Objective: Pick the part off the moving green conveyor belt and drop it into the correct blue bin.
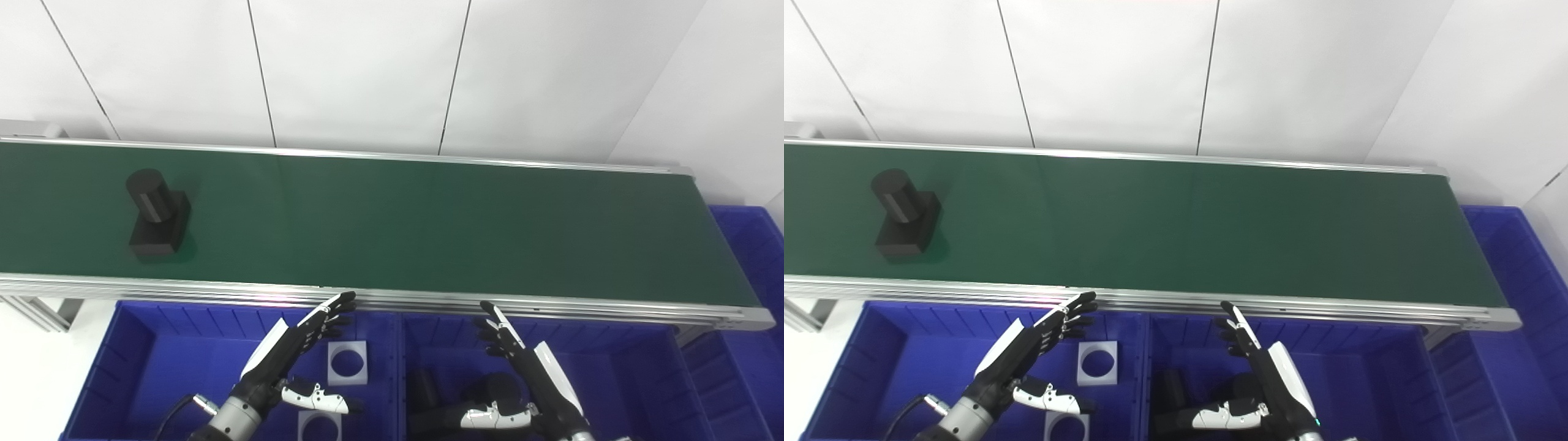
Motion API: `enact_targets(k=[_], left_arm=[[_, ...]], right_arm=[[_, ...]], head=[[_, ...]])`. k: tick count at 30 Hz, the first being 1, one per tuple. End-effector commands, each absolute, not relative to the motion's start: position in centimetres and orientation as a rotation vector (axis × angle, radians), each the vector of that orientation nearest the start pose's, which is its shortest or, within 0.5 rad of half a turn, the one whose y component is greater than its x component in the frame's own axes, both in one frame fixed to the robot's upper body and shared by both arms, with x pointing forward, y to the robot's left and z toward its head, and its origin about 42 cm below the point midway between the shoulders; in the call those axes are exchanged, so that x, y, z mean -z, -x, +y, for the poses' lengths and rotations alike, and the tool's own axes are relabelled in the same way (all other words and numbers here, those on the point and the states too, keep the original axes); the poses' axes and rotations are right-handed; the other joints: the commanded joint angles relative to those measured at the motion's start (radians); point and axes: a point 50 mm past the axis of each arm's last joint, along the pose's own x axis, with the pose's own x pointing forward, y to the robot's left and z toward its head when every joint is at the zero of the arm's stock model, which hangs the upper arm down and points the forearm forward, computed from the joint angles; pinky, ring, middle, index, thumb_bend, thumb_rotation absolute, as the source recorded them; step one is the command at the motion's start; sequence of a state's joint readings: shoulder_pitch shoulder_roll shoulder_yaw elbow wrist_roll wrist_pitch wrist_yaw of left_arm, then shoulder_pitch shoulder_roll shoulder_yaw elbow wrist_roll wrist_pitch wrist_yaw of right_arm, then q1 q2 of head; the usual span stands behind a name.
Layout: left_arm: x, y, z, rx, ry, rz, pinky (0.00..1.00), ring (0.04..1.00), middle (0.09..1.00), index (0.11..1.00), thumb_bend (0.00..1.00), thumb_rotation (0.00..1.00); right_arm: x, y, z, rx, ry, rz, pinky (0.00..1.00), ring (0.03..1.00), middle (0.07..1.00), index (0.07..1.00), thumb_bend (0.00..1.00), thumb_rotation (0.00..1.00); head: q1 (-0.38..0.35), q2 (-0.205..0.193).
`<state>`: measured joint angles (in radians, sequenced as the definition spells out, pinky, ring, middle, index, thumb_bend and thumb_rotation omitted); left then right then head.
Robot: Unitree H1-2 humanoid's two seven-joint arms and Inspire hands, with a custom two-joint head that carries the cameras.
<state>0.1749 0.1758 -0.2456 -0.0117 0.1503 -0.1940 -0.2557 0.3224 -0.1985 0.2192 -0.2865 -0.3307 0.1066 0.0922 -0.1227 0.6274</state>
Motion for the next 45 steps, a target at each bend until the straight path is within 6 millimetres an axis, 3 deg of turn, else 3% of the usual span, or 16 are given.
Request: enact_targets(k=[1,15,45], left_arm=[[-7.08,-21.18,19.76,0.508,-0.269,-0.051,0.82,0.86,0.909,0.923,0.82,0.13],[-7.78,-20.28,20.04,0.467,-0.254,-0.053,0.81,0.861,0.903,0.926,0.82,0.14],[-7.64,-20.6,20.61,0.483,-0.296,-0.003,0.79,0.858,0.909,0.934,0.83,0.14]], right_arm=[[-10.5,-17.28,-21.67,-0.254,0.459,0.043,0.82,0.877,0.907,0.995,0.86,0.14],[-10.51,-17.1,-21.84,-0.255,0.451,0.041,0.83,0.883,0.909,1.0,0.86,0.13],[-10.48,-17.11,-21.29,-0.237,0.448,0.032,0.82,0.875,0.904,1.0,0.86,0.14]], head=[[0.002,0.0],[0.004,-0.003],[0.001,-0.007]])
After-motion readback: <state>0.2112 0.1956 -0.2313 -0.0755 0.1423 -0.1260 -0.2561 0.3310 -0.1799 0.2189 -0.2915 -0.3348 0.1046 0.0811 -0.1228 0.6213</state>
